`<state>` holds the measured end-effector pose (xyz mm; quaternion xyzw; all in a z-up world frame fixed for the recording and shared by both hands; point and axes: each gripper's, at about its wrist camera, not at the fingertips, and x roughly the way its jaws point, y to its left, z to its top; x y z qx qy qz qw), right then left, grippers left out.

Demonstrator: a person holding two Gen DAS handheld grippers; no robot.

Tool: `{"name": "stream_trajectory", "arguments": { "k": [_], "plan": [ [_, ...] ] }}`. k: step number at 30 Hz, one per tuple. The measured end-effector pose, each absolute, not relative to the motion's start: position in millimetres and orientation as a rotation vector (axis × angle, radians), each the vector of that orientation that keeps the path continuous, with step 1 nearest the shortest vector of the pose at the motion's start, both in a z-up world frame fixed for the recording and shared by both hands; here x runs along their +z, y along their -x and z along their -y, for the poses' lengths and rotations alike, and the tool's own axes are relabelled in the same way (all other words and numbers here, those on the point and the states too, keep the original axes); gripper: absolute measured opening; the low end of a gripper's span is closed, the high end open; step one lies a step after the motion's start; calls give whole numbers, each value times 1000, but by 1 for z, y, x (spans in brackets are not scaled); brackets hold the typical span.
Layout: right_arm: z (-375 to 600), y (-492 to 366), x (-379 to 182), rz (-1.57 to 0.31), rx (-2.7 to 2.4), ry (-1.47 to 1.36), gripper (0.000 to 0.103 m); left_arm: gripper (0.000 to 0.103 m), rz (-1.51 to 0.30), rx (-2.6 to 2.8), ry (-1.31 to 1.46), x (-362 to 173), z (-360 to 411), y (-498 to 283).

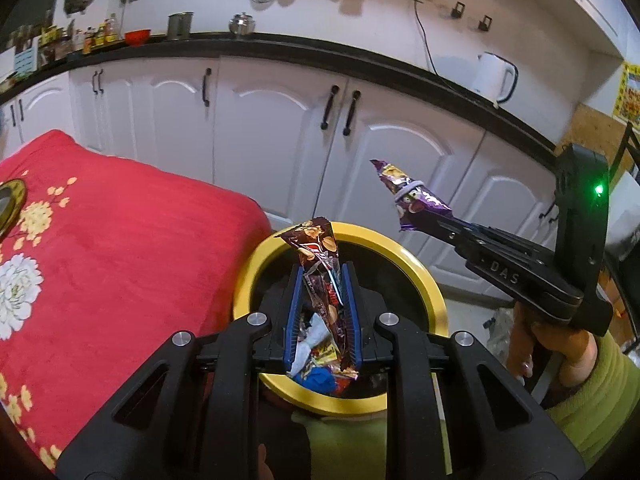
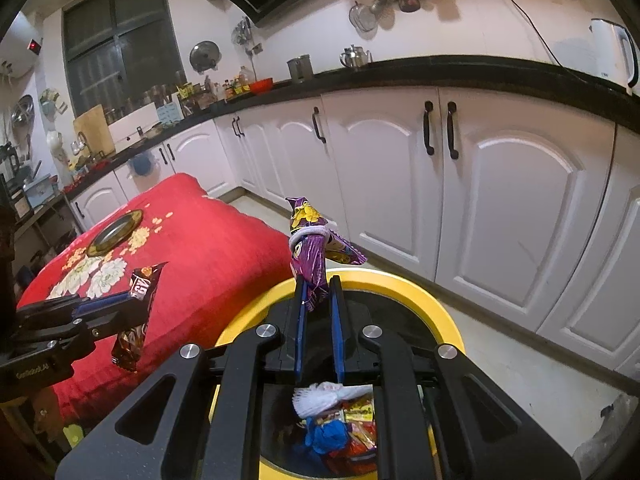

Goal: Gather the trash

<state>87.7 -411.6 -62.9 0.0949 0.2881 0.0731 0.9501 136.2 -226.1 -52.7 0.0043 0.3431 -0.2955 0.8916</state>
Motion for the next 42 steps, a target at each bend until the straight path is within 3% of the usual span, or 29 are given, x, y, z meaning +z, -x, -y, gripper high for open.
{"name": "stream_trajectory", "arguments": {
  "k": [27,29,31,34,36,39,42],
  "plan": [
    [441,-80,-97,-672,121,-261,12,15,-810,-656,-75,-81,266,-152],
    [441,-81,-97,-675,119,-260,17,20,-811,-652,-72,-82,266,-153],
    [442,-81,-97,-675,115,-261,28,32,-811,-646,-68,-82,266,-154],
    [442,-79,-97,-673,111,-262,31,38,-812,-636,-62,-82,264,-155],
    [442,-78,-97,-670,109,-262,36,52,-810,-627,-60,-81,263,-156],
    [443,-76,-96,-664,107,-260,39,62,-812,-612,-43,-80,258,-157],
    [443,-74,-94,-659,104,-256,44,79,-809,-591,-27,-77,253,-158]
  ]
}}
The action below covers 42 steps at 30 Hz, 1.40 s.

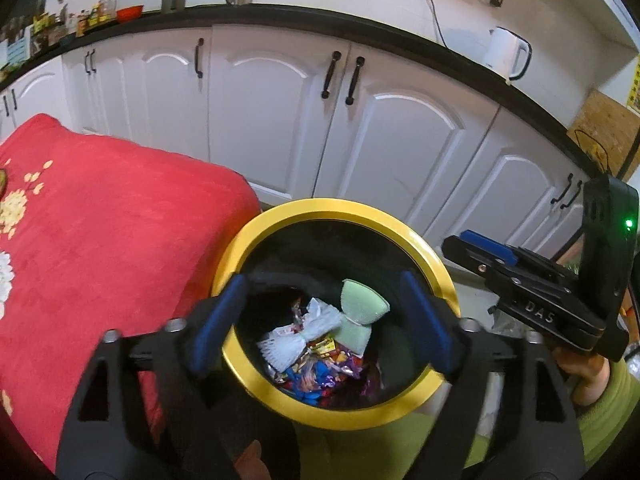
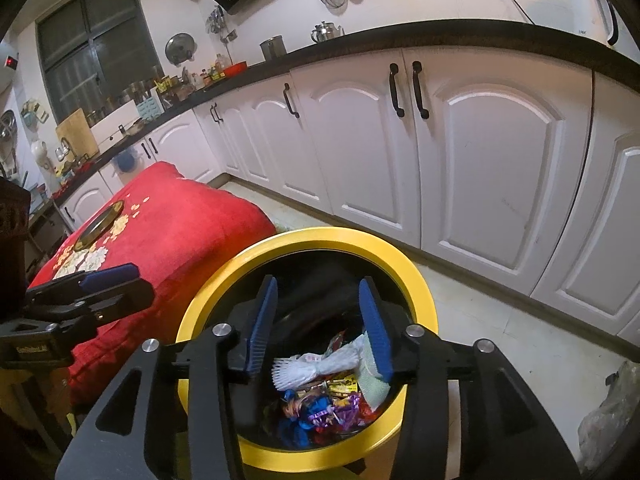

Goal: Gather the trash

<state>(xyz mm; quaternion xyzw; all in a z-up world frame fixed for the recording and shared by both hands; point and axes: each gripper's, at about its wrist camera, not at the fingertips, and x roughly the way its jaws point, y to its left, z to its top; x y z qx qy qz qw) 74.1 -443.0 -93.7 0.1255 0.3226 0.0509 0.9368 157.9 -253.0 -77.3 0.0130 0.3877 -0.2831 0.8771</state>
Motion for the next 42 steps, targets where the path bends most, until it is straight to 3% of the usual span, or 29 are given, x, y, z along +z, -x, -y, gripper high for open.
{"name": "stream_trajectory", "arguments": {
  "k": [3,10,21,34,42],
  "plan": [
    [442,-71,-90,-649,98,-250,53,92,-801,-580,-13,-74,248,-158],
    [431,-63,-74,-610,96,-212,76,92,-770,-509,3,-62,226,-154],
    [381,-52,-48,-565,143,-132,95,92,-677,-404,38,-33,177,-138],
    [314,-32,-19,-482,234,-83,97,92,-589,-264,65,-10,108,-101],
    [279,-5,-10,-311,257,-54,97,92,-516,-212,81,-3,74,-68]
  ]
}}
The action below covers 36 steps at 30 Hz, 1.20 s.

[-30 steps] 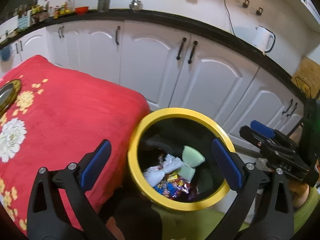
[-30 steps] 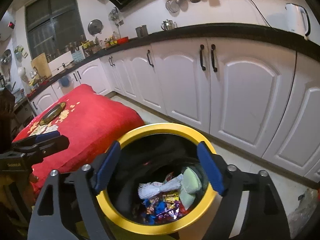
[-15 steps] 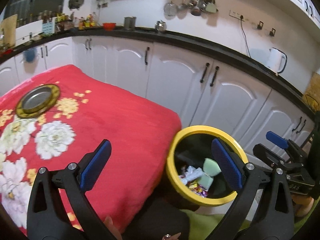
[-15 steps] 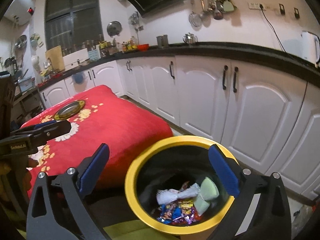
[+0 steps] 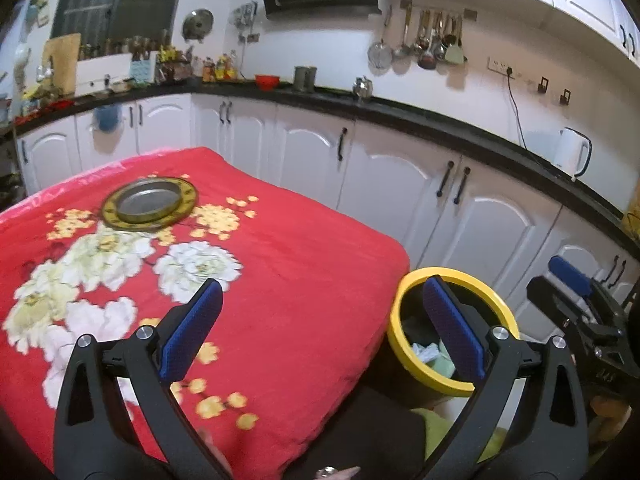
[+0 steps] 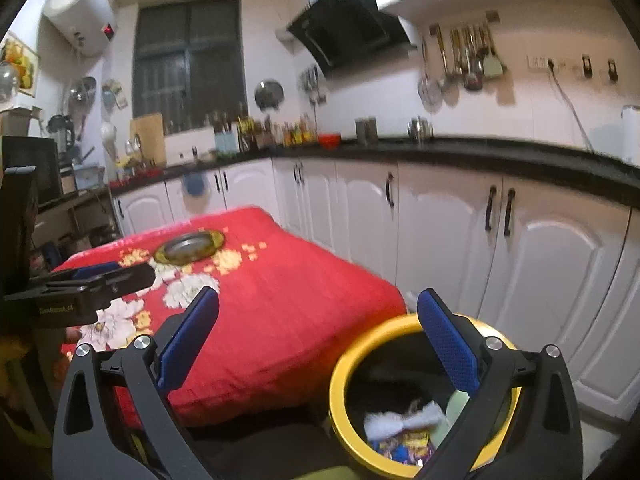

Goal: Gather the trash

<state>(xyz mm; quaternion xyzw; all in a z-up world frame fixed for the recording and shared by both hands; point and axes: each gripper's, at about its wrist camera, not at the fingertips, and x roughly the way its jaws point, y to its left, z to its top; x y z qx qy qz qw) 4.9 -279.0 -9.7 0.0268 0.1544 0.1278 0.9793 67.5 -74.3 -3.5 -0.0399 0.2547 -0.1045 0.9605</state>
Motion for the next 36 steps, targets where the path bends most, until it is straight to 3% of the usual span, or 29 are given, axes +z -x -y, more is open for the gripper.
{"name": "stream_trajectory", "arguments": {
  "k": [12,36],
  "plan": [
    [258,18,-23,-189,219,-8,97,92,-439,-76,94,-11,53,-39],
    [252,12,-37,-228,214,-11,97,92,-429,-109,76,-18,64,-39]
  ]
}}
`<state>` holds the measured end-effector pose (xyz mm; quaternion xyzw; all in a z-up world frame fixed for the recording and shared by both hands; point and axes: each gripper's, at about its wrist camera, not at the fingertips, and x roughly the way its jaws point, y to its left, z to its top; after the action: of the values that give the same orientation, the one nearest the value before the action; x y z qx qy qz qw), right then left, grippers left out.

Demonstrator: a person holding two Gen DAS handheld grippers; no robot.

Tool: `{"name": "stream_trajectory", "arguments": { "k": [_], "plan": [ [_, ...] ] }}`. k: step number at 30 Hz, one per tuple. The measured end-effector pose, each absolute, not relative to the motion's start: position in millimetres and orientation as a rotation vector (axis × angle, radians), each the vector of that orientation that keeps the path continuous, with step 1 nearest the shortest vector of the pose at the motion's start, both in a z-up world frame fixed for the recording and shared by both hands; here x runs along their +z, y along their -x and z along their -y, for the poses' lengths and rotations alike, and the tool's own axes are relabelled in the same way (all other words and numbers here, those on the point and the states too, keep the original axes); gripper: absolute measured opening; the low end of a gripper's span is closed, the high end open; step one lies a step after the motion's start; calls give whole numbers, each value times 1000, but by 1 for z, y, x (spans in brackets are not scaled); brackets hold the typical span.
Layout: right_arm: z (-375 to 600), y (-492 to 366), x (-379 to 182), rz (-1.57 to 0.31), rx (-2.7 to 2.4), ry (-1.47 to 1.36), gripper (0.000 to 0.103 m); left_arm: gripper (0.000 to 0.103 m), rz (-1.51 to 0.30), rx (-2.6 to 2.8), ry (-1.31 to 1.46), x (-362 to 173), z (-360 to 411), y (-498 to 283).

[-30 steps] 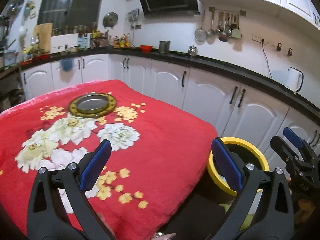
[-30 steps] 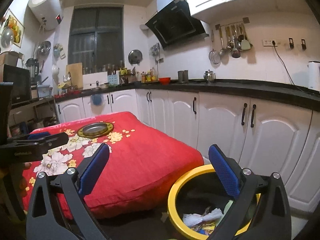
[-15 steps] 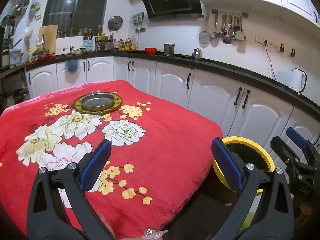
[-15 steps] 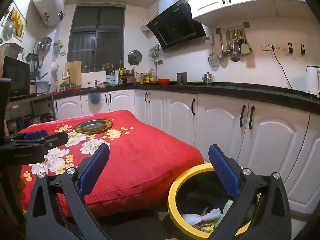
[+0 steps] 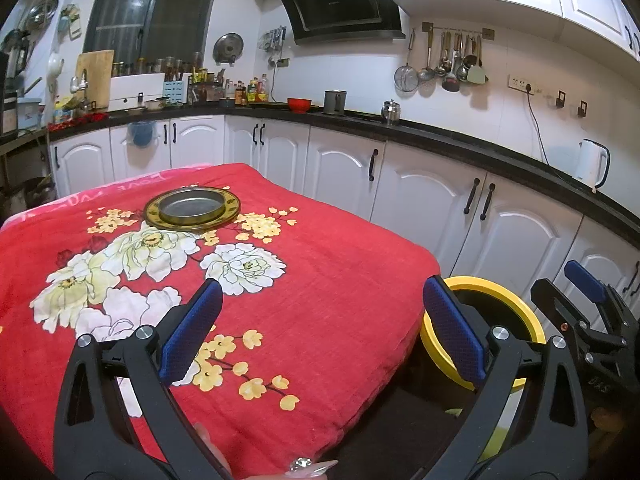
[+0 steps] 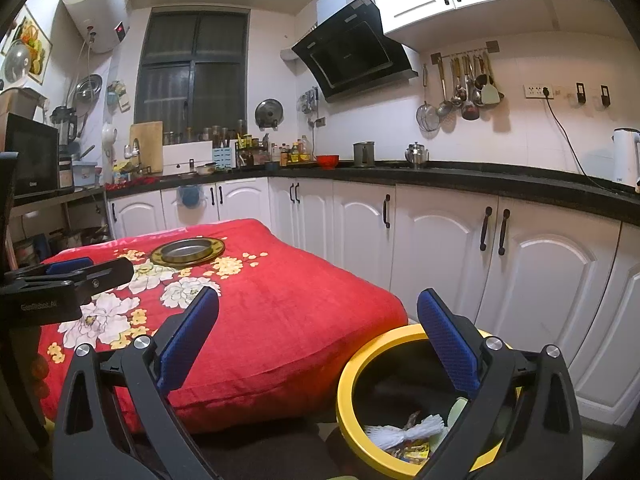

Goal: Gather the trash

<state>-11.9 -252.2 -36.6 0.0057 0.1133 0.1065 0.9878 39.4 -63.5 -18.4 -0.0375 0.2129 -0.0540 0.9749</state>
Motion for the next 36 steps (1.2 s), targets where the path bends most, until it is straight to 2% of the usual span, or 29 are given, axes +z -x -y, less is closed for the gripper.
{"name": "stream_trajectory", "arguments": {
  "k": [36],
  "plan": [
    [255,11,-36,-231,215,-16,97,92,-428,-114,75,-19,67,-41]
  ]
}}
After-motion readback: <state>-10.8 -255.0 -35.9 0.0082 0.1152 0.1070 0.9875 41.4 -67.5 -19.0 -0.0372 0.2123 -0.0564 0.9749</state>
